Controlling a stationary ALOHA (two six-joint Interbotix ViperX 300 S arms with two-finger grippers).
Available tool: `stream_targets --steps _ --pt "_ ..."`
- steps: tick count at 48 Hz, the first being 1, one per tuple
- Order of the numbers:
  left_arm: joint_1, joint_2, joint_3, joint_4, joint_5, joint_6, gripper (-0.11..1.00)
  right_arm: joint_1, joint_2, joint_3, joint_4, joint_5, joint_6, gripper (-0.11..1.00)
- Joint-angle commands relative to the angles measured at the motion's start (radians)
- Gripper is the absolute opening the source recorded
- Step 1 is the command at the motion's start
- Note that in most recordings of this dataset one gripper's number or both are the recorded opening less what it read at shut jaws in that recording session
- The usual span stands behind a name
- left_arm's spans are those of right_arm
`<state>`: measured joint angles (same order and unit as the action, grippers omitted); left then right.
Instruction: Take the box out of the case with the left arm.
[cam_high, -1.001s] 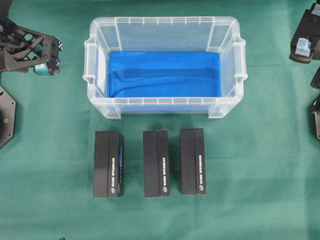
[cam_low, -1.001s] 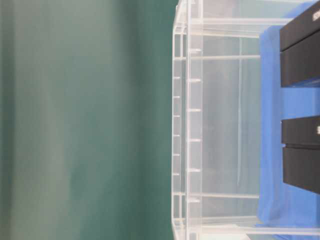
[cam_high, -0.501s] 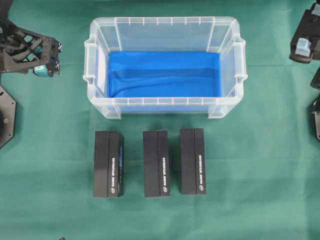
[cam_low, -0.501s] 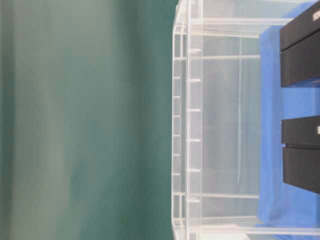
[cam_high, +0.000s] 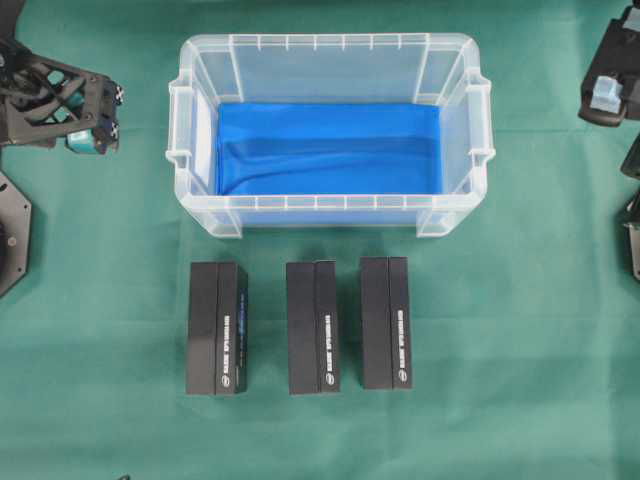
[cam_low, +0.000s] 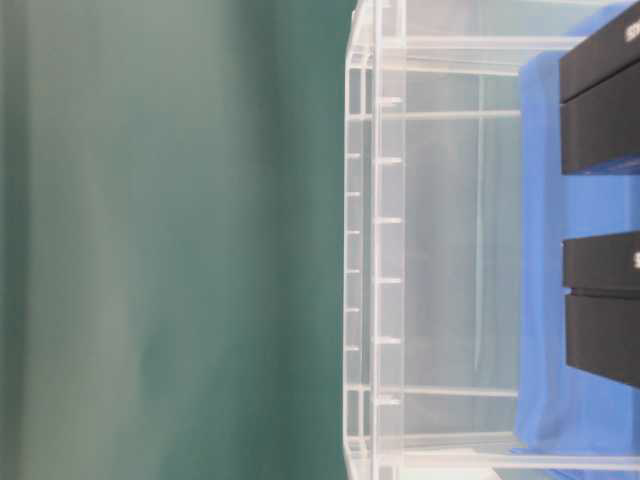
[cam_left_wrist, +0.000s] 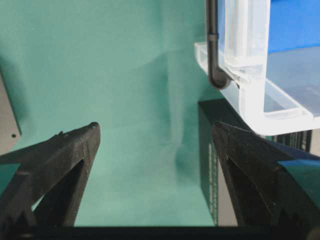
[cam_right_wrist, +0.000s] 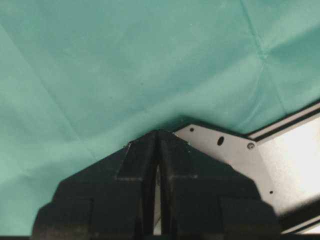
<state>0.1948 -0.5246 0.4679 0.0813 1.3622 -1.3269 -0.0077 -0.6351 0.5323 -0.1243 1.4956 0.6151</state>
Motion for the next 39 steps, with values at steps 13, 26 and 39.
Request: stream_targets --steps 13,26,39 --pt "-0.003 0.014 -0.035 -0.012 0.037 -0.002 0.9 0.0 -0.003 -0.009 -0.003 -0.003 0.002 0.0" --pt "-0.003 0.048 -0.066 -0.012 0.075 -0.002 0.9 0.002 -0.003 -0.009 -0.005 -0.003 0.0 0.0" --pt "-0.003 0.061 -0.075 -0.012 0.075 -0.002 0.9 0.0 -0.003 -0.009 -0.005 -0.003 0.0 0.0"
